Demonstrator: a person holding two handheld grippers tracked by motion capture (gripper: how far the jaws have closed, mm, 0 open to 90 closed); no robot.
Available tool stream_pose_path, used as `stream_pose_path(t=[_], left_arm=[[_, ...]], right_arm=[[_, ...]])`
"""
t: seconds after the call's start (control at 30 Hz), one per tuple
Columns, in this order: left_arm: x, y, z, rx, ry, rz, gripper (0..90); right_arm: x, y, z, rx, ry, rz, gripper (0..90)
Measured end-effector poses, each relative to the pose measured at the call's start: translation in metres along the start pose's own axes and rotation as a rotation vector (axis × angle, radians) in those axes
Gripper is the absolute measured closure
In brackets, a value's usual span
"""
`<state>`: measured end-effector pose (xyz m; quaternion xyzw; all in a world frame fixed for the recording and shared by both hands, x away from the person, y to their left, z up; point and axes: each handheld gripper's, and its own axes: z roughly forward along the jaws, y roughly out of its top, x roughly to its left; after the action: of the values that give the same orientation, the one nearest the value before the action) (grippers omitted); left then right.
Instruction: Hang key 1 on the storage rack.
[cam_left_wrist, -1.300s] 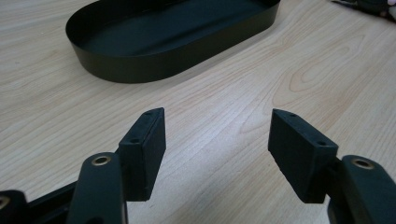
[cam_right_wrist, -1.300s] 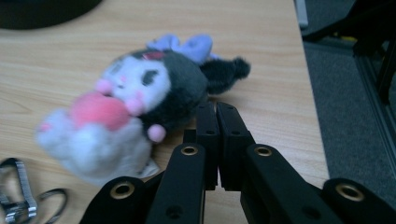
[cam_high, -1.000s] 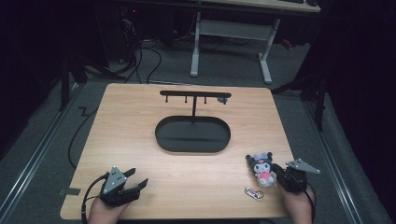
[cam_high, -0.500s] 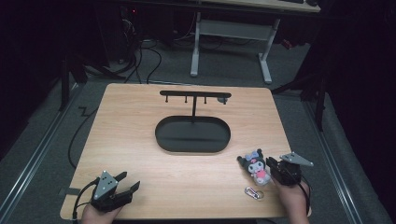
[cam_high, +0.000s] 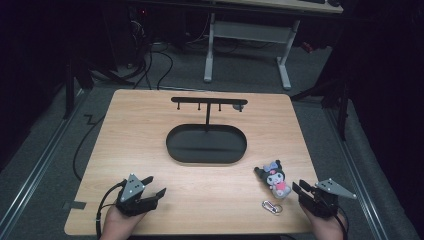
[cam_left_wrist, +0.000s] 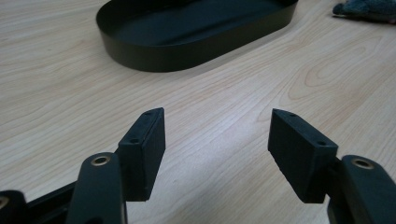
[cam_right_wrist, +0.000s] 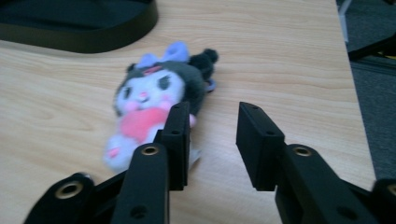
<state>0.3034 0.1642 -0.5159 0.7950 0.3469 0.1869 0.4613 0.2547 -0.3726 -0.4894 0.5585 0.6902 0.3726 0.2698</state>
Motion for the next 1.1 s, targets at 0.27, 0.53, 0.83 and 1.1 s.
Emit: stream_pose_path(t=[0.27, 0.53, 0.83, 1.1], left_arm=[[-0.001, 0.002, 0.004, 0.004, -0.013, 0.006, 37.2], [0.001, -0.005, -0.002, 0.01, -0.01, 0.003, 37.3], [0.001, -0.008, -0.008, 0.007, -0.004, 0.001, 37.4], [0.005, -0.009, -0.008, 0.011, -0.004, -0.008, 37.4]], right_arm=[[0.024, 0.008, -0.007, 0.023, 0.085, 0.002, 41.7], [0.037, 0.029, 0.008, 0.213, 0.01, -0.063, 28.7], [0.037, 0.049, 0.031, 0.47, 0.02, -0.065, 25.9], [0.049, 0.063, 0.051, 0.621, 0.001, -0.146, 26.1]])
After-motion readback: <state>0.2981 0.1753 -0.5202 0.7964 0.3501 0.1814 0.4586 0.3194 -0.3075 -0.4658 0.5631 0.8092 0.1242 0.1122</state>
